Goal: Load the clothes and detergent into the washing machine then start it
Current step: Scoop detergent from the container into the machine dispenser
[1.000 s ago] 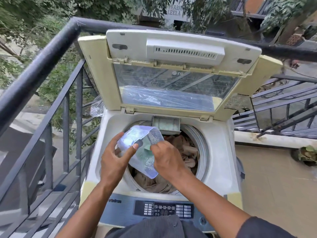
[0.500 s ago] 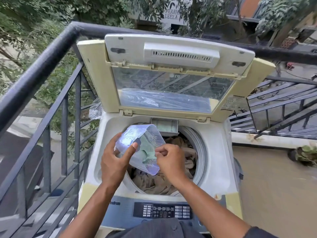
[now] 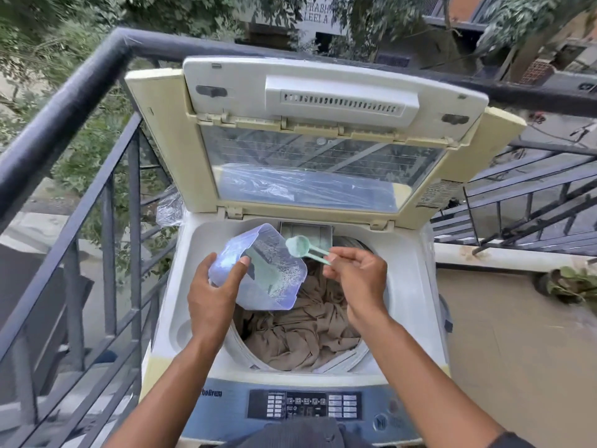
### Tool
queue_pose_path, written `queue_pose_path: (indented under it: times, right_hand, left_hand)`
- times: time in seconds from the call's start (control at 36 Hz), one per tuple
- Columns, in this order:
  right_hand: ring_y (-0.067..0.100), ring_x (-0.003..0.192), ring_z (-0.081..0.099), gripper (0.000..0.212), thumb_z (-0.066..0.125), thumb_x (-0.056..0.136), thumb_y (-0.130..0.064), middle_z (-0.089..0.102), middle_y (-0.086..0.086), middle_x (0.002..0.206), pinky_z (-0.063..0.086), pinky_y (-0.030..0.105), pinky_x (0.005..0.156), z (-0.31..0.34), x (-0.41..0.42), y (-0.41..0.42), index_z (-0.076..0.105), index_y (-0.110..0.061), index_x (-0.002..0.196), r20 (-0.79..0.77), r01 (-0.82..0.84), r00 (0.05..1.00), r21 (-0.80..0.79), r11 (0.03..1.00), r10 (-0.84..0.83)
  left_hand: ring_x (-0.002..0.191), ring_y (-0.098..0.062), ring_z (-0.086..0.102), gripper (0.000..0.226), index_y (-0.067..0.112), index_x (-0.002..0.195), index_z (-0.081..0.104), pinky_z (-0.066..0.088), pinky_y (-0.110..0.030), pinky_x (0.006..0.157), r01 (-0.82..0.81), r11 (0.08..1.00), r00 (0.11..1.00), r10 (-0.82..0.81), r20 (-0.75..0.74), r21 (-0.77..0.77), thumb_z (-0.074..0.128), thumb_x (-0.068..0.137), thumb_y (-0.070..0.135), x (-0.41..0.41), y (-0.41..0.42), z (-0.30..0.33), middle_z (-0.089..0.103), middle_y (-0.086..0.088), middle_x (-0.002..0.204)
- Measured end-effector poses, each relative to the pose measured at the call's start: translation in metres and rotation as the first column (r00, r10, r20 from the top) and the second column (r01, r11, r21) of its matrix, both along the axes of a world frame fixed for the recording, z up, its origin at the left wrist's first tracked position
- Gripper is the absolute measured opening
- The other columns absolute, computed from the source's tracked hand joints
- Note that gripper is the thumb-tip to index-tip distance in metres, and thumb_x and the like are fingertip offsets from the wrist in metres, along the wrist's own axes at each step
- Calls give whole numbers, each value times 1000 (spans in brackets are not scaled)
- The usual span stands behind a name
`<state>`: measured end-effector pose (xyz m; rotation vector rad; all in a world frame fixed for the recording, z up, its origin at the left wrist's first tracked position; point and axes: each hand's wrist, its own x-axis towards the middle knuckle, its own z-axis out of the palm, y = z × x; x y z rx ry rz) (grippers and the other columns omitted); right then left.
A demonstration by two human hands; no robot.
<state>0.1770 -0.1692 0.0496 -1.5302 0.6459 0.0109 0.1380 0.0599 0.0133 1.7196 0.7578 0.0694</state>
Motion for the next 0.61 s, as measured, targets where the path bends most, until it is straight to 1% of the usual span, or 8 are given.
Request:
queue_pose_path:
  times: [0.11,0.22,0.28,0.36,0.42,0.47,0.53,0.61]
  right_hand:
    - [19,61,74,11,73,89,-1,78,6,73,58,23,61,-5,18,-5,78,-12,89,-13,19,1000,-42,999,-20]
    - [15,59,74,15,73,89,-4,77,-2,70,58,22,59,-14,32,-1,77,-17,84,-6,-9,1000,-154,988,9]
    - [13,58,74,17,73,89,-5,77,-5,69,60,25,60,-19,37,3,77,-20,82,-9,-31,1000,-203,979,29]
    - [15,59,75,19,73,88,-6,76,-6,68,65,35,65,-23,44,10,76,-22,80,-6,-63,998,-275,959,64]
    - [13,59,74,21,74,88,-7,75,-7,66,65,38,67,-25,47,15,75,-26,78,13,-91,995,-335,938,101]
    - [10,58,73,22,74,88,-9,74,-6,64,65,38,67,-25,49,18,75,-28,78,28,-126,988,-406,905,151]
    - [11,64,74,15,74,88,-10,76,-5,70,65,37,71,-25,50,21,79,-23,84,27,-159,981,-457,875,192]
    - [9,71,74,11,74,88,-10,77,-6,78,60,27,72,-24,51,23,81,-18,90,37,-186,970,-527,829,242]
  left_hand:
    - [126,-8,54,102,32,148,55,47,-40,111,5,1000,1000,-5,-10,14,71,63,85,1,2,0,60,11,142]
    - [118,-5,51,103,35,148,54,41,-31,98,-10,1000,999,11,-30,20,68,60,87,-2,4,1,57,17,133]
    - [117,-6,51,103,35,148,55,40,-31,98,-17,1000,999,18,-32,21,68,60,86,-4,5,1,57,17,134]
    - [117,-7,53,104,33,148,56,40,-32,98,-24,999,999,25,-38,24,67,59,86,-7,7,1,59,13,138]
    - [115,-8,53,104,33,147,56,41,-32,97,-28,999,999,29,-42,23,67,58,86,-8,8,1,60,12,140]
    - [114,-8,54,104,34,147,57,41,-32,96,-31,999,999,32,-42,15,68,58,86,-9,8,1,60,12,139]
    - [111,-6,55,103,34,146,57,40,-31,94,-32,999,998,33,-45,15,67,58,86,-10,8,2,60,14,136]
    - [105,-1,56,103,34,147,57,40,-31,93,-29,999,999,30,-42,16,67,58,86,-12,8,3,59,16,134]
